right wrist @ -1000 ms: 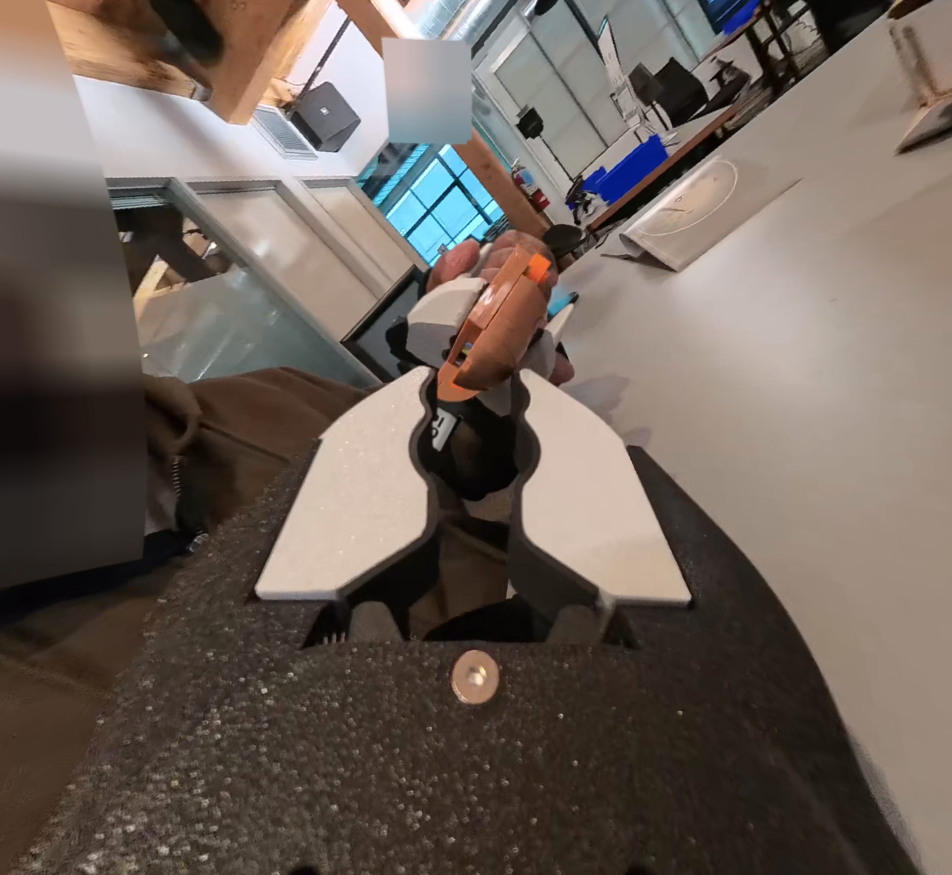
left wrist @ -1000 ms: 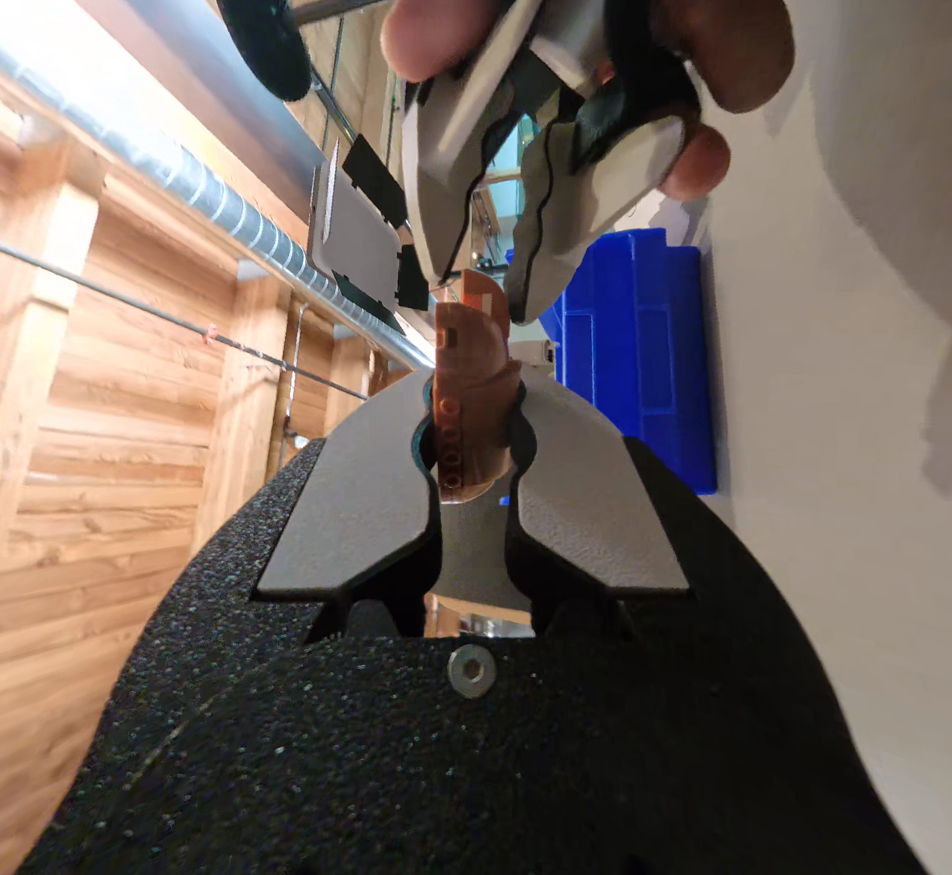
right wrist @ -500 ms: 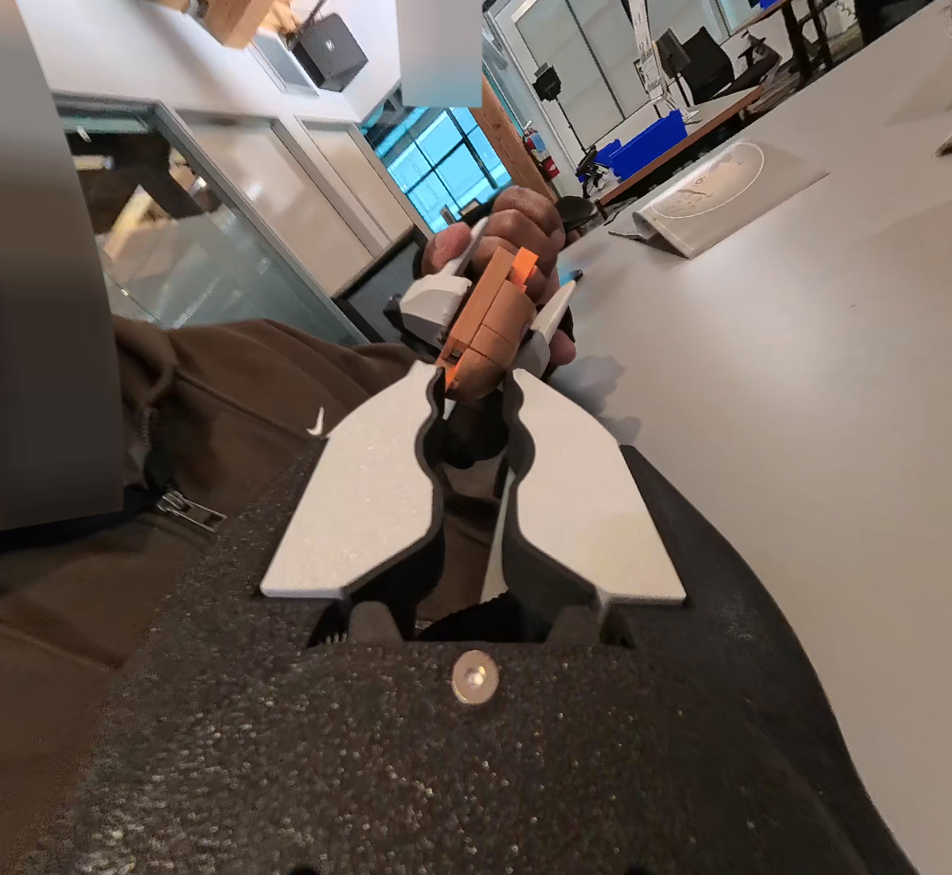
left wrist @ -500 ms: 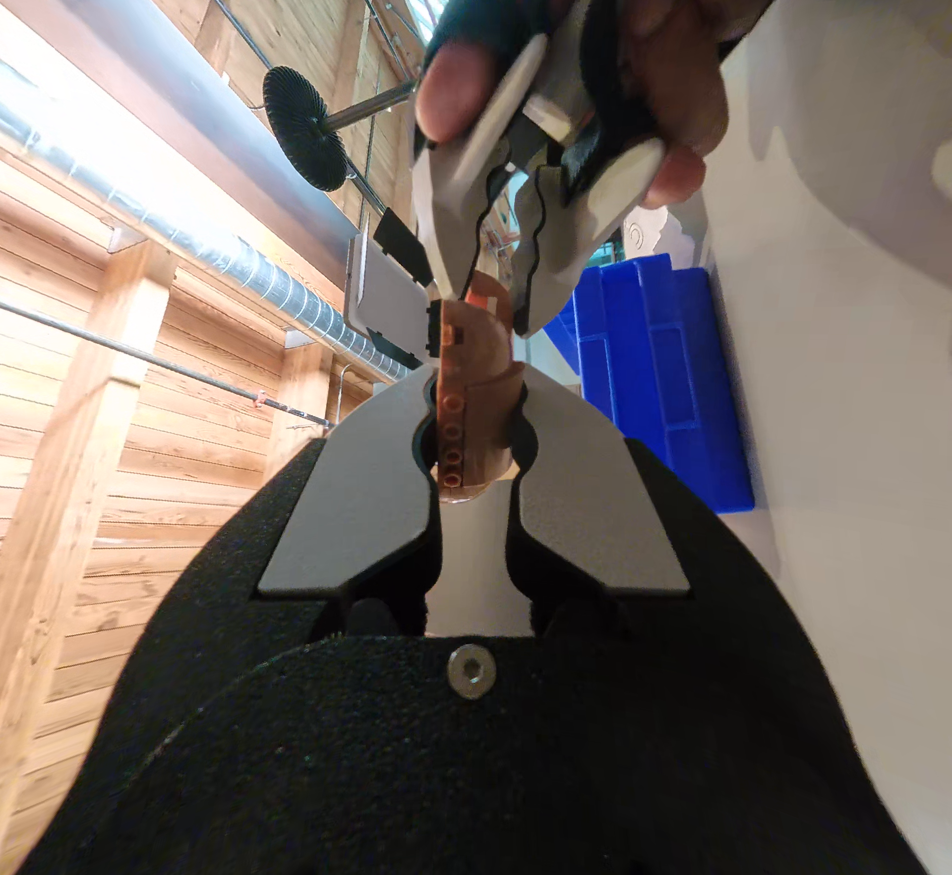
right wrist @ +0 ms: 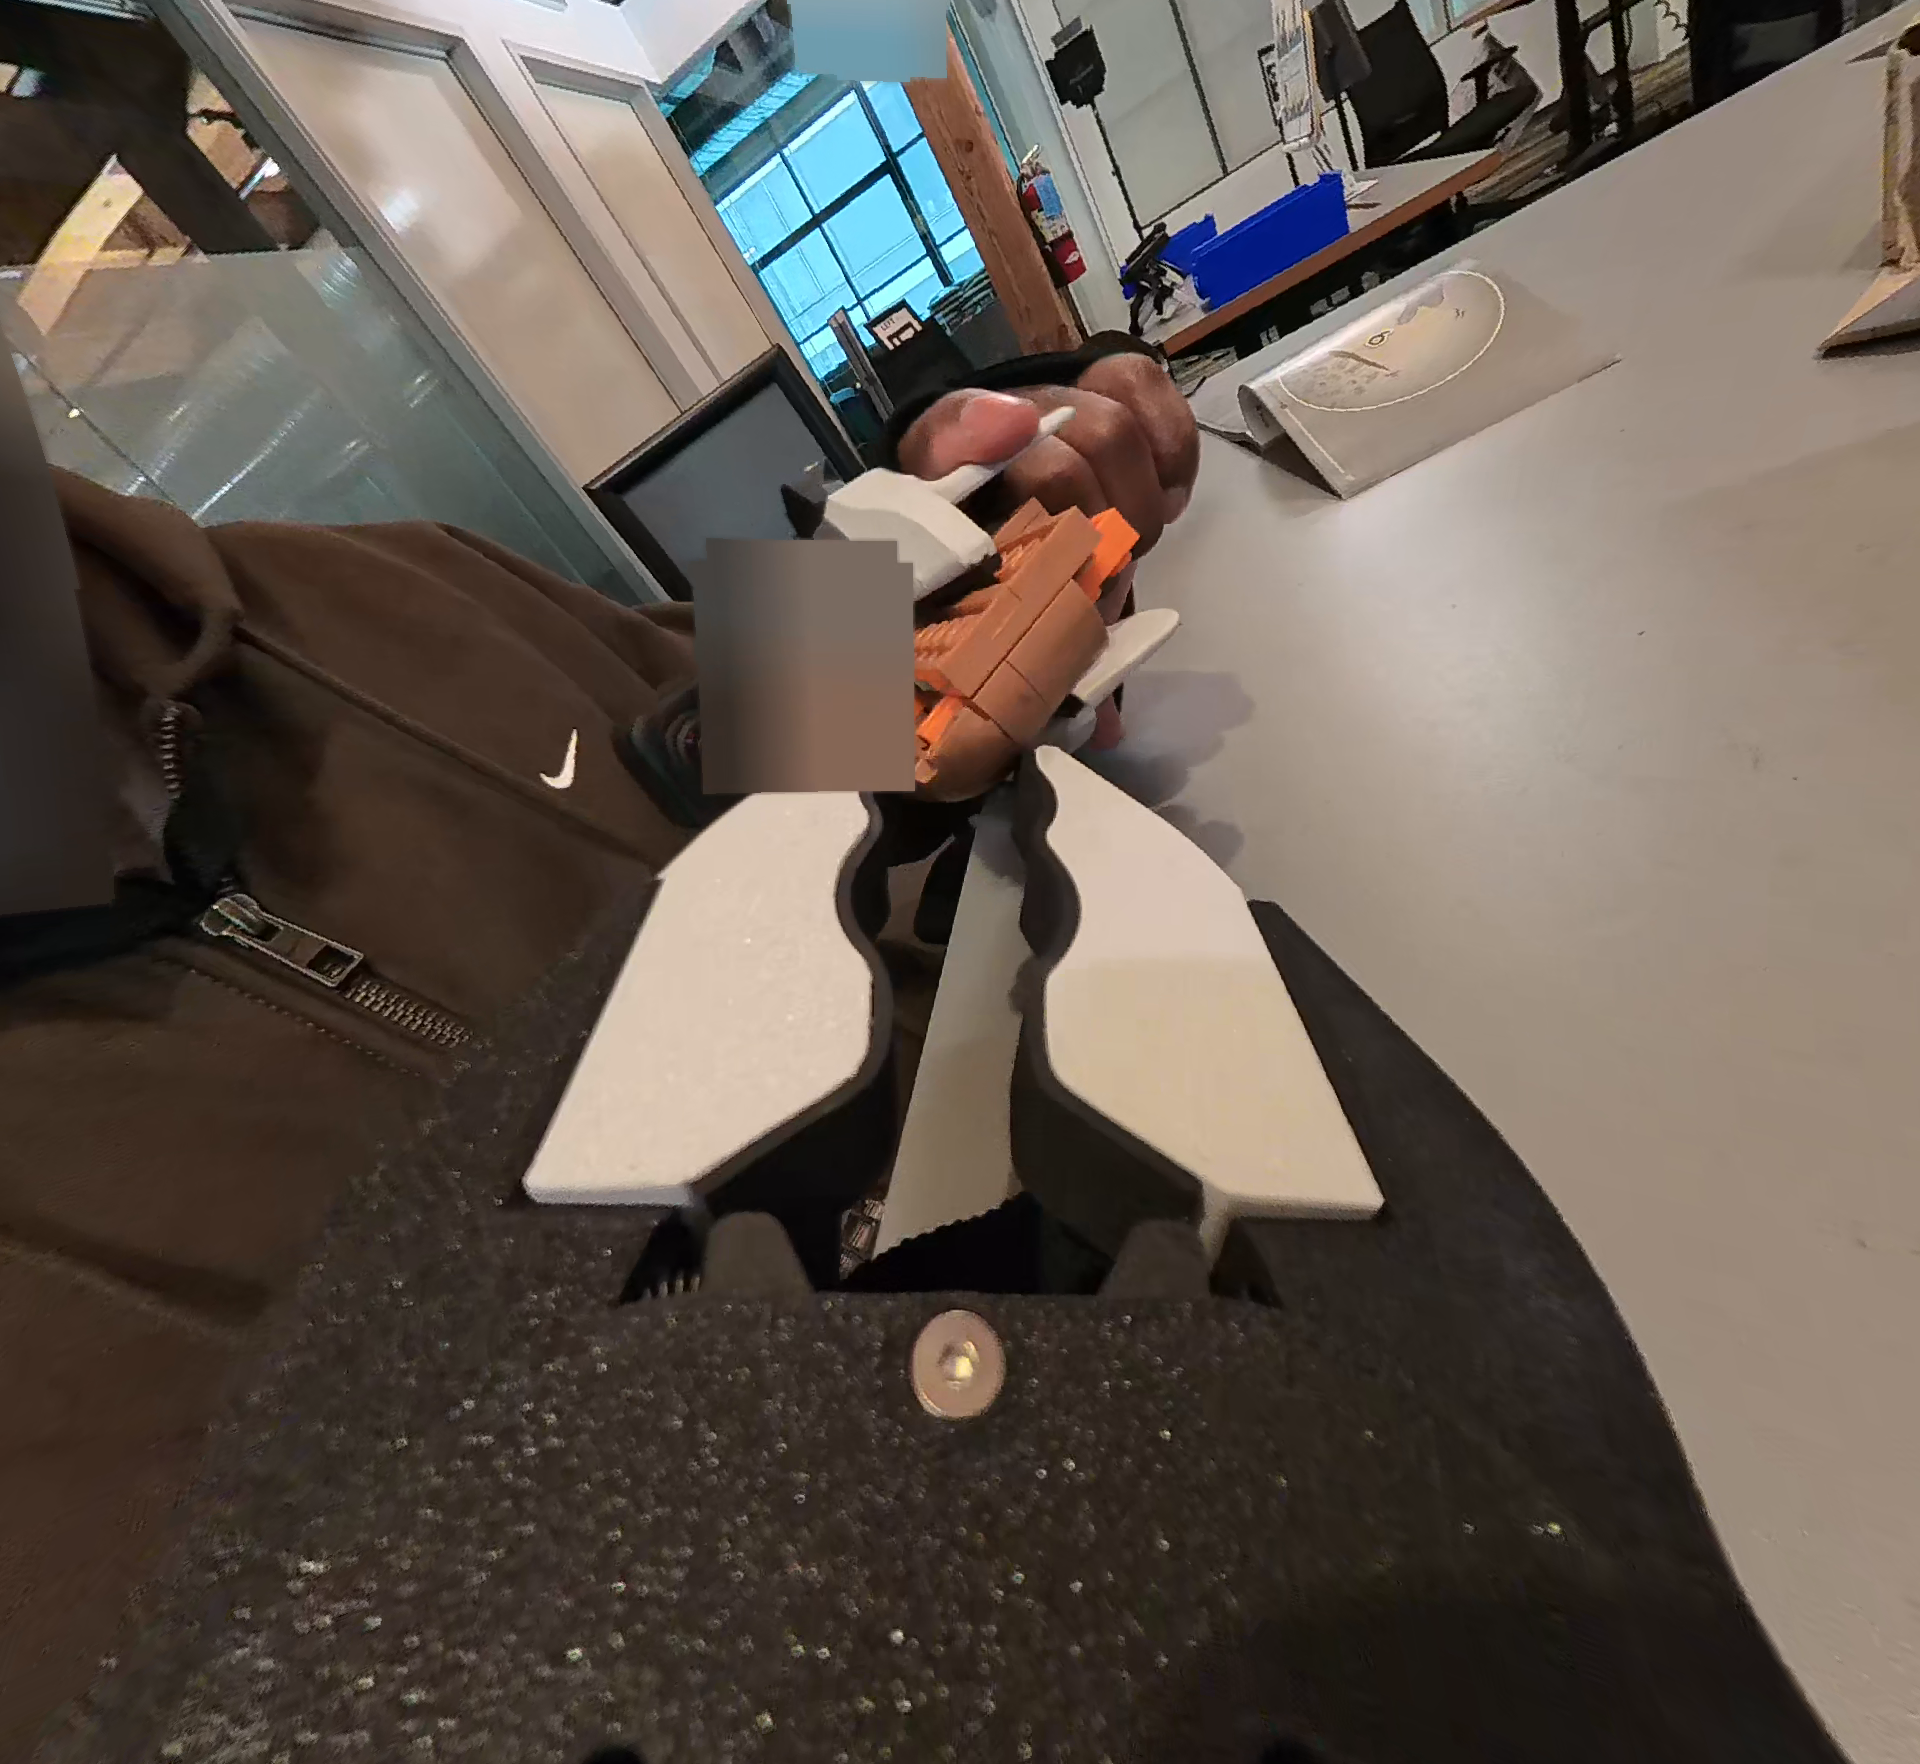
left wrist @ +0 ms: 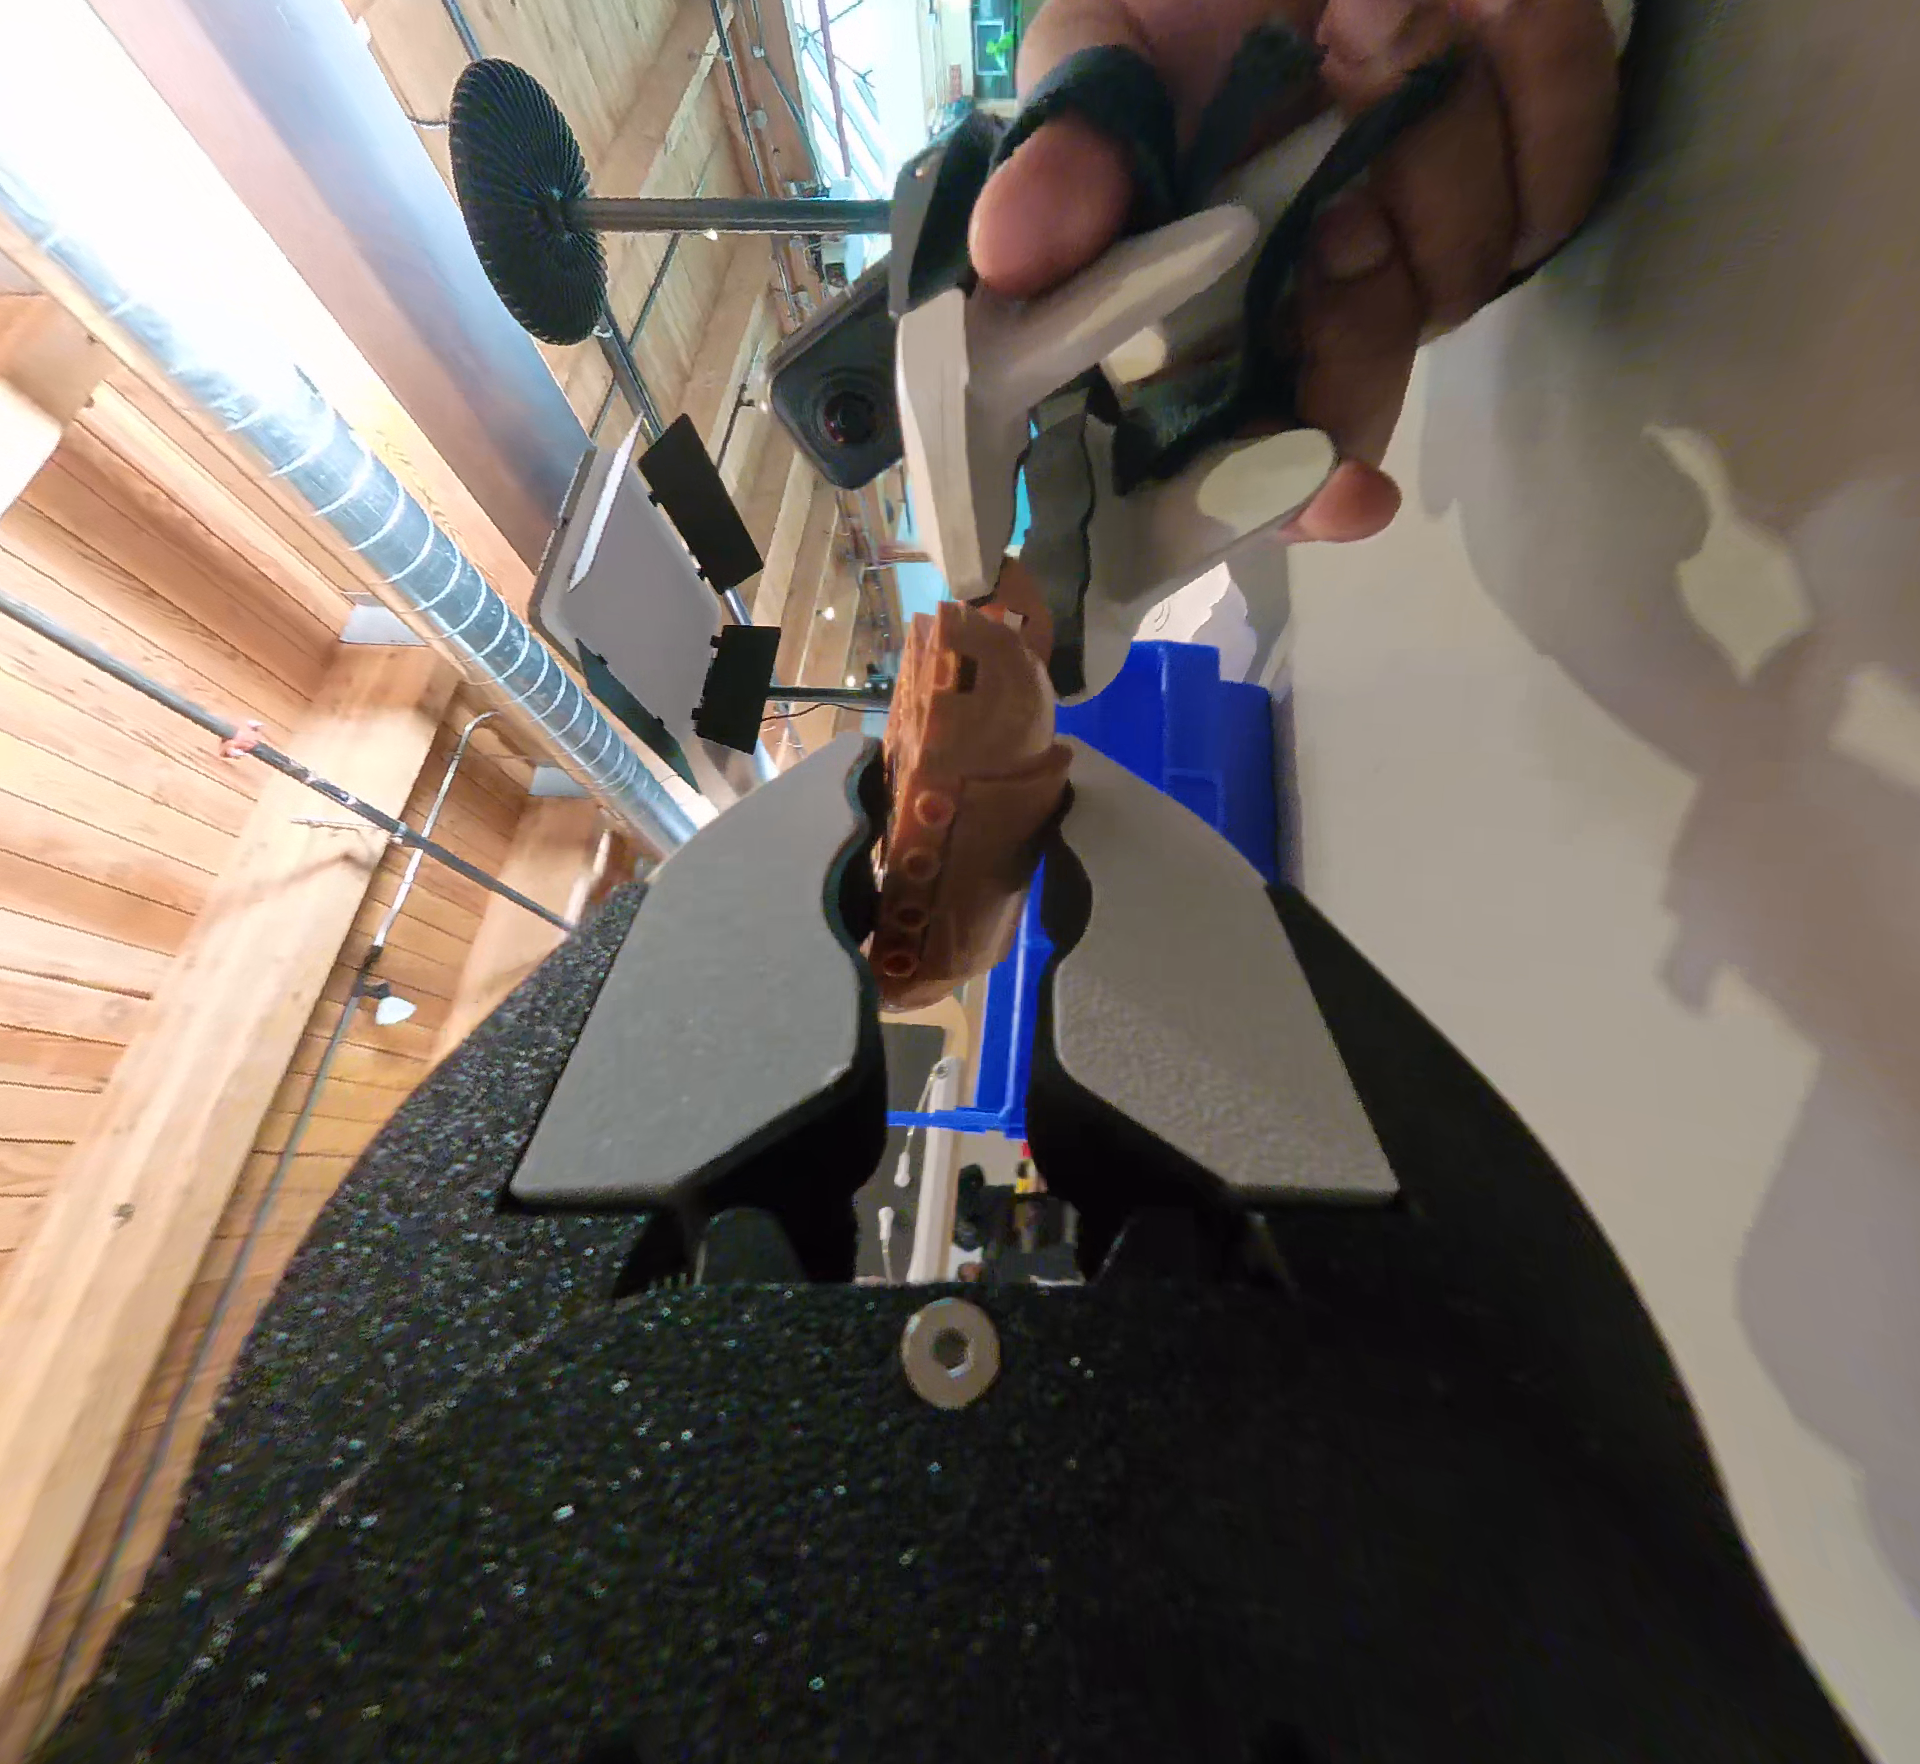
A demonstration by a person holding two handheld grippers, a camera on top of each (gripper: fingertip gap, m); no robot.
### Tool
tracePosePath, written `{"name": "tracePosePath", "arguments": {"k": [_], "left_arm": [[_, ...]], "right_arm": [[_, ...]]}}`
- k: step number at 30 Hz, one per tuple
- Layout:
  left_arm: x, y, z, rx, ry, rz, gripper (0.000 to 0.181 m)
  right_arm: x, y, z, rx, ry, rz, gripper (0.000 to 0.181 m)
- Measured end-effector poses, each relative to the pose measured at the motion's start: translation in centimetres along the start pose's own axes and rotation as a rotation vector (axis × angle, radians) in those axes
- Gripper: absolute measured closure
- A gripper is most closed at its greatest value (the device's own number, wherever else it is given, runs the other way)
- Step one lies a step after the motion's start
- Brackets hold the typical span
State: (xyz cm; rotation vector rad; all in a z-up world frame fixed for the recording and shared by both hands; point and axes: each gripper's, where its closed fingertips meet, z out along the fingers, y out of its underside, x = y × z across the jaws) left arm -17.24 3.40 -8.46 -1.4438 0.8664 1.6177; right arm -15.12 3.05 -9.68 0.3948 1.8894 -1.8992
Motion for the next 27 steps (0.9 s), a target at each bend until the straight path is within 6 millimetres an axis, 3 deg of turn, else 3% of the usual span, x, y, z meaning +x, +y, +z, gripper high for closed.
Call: {"name": "tracePosePath", "arguments": {"k": [8,12,15,20,22,24,27], "left_arm": [[0.4,0.1,0.2,0.025,0.044,-0.148,0.153],[0.0,-0.1,-0.1,0.082,0.083,-0.354,0.157],[0.5,0.4,0.3,0.031,0.096,-0.362,0.157],[0.2,2.5,0.7,-0.069,0.09,-0.517,0.157],[0.2,3.6,0.8,-0.116,0.091,-0.599,0.157],[0.4,4.5,0.9,-0.152,0.098,-0.681,0.157],[0.6,5.2,1.1,-0.172,0.12,-0.864,0.157]], "right_arm": [[0.2,0.3,-0.1,-0.029,0.028,-0.048,0.159],[0.4,0.5,-0.1,-0.057,0.08,-0.129,0.166],[1.0,0.6,-0.1,-0.063,0.107,-0.108,0.166],[1.7,-0.2,-0.6,-0.035,0.165,-0.117,0.166],[2.7,-1.4,-1.2,-0.031,0.249,-0.17,0.166],[3.8,-3.8,-2.0,-0.037,0.362,-0.257,0.166],[7.5,-10.2,-4.5,-0.033,0.668,-0.438,0.166]]}}
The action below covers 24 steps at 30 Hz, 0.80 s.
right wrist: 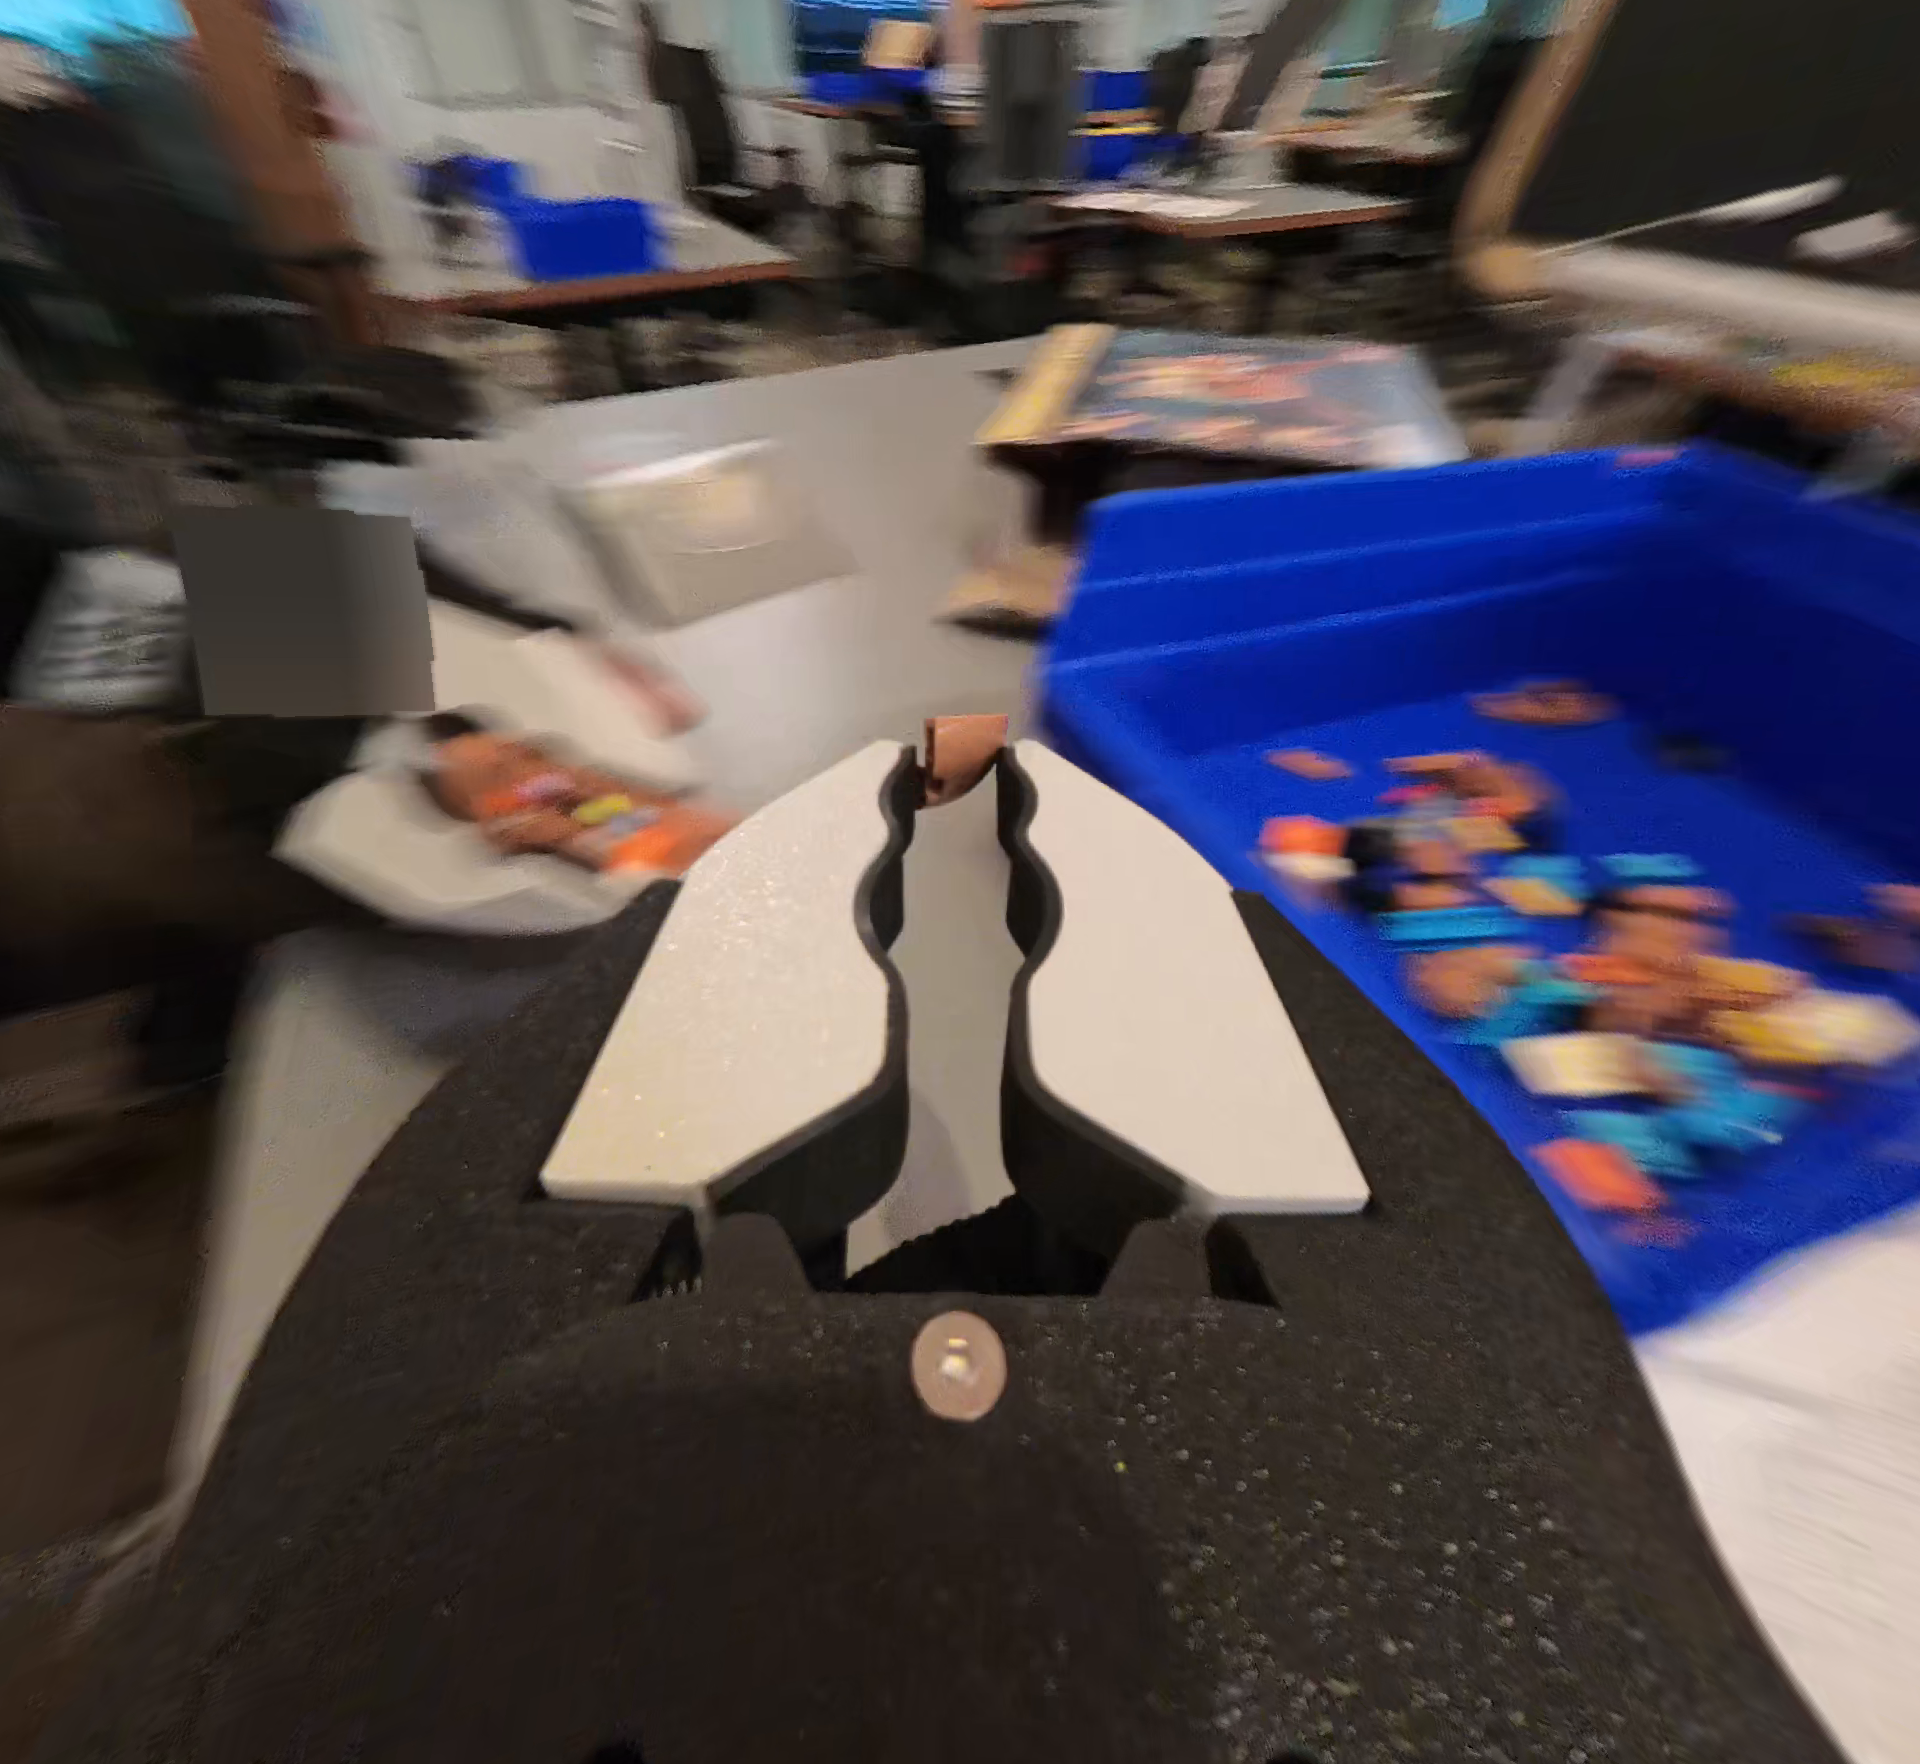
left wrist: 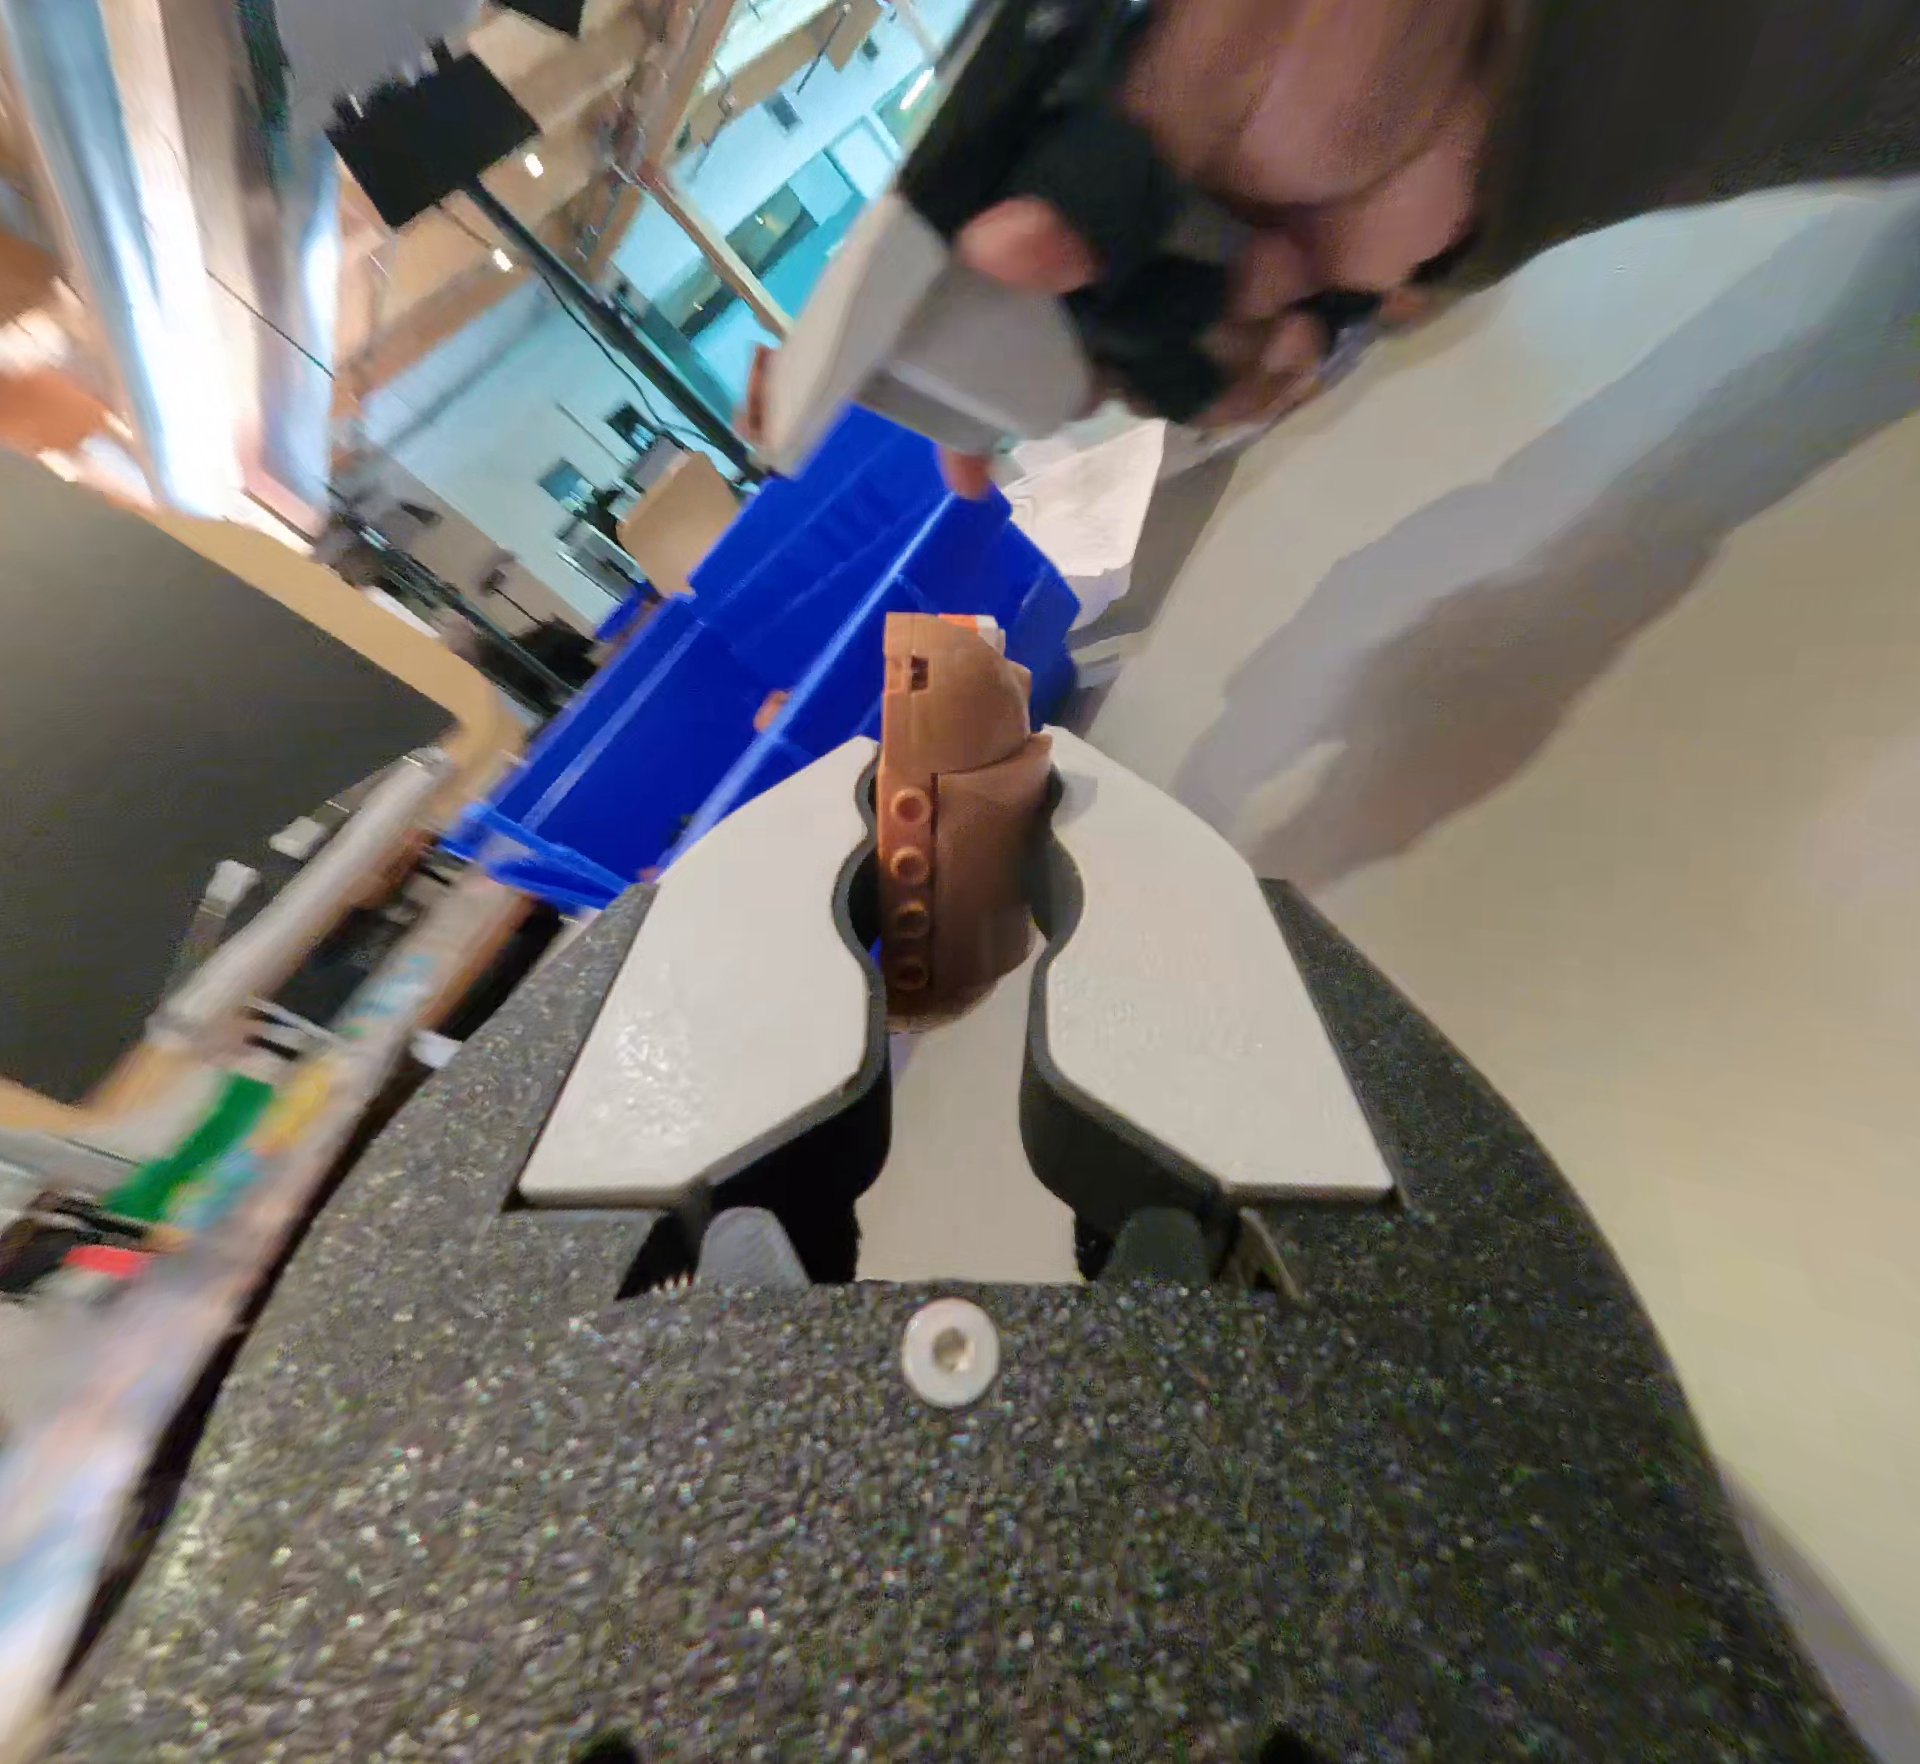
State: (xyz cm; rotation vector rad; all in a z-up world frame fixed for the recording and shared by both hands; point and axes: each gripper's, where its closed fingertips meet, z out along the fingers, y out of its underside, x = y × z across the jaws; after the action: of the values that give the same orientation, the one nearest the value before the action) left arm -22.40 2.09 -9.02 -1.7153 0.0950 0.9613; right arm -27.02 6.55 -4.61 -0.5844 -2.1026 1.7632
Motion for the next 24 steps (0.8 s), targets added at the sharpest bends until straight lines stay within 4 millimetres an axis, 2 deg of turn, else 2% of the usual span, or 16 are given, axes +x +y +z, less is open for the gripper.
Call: {"name": "tracePosePath", "arguments": {"k": [2,3,5,8,10,16,20,24], "left_arm": [[0.2,0.2,0.2,0.011,0.059,-0.196,0.157],[0.2,0.2,0.2,0.028,0.09,-0.31,0.157],[0.2,0.0,0.0,0.072,0.172,-0.525,0.157],[-0.8,-0.2,-0.5,0.146,0.236,-0.766,0.157],[-1.3,-0.2,-0.8,0.19,0.289,-0.923,0.157],[-2.2,-0.1,-0.8,0.313,0.386,-1.345,0.157],[-2.5,-0.3,-0.5,0.379,0.37,-1.478,0.157],[-2.2,-0.8,0.0,0.414,0.364,-1.504,0.157]], "right_arm": [[5.0,-1.6,0.5,-0.056,0.213,-0.073,0.165],[6.5,-1.8,0.9,-0.1,0.257,-0.101,0.153],[7.1,-1.6,1.5,-0.161,0.258,-0.126,0.137],[5.5,-1.0,1.6,-0.1,0.249,-0.188,0.137],[4.1,0.1,1.4,-0.082,0.25,-0.26,0.137],[-1.5,2.7,1.5,-0.042,0.221,-0.537,0.137],[-4.3,3.2,2.0,-0.025,0.263,-0.77,0.136],[-4.9,3.7,2.5,-0.04,0.309,-0.853,0.136]]}}
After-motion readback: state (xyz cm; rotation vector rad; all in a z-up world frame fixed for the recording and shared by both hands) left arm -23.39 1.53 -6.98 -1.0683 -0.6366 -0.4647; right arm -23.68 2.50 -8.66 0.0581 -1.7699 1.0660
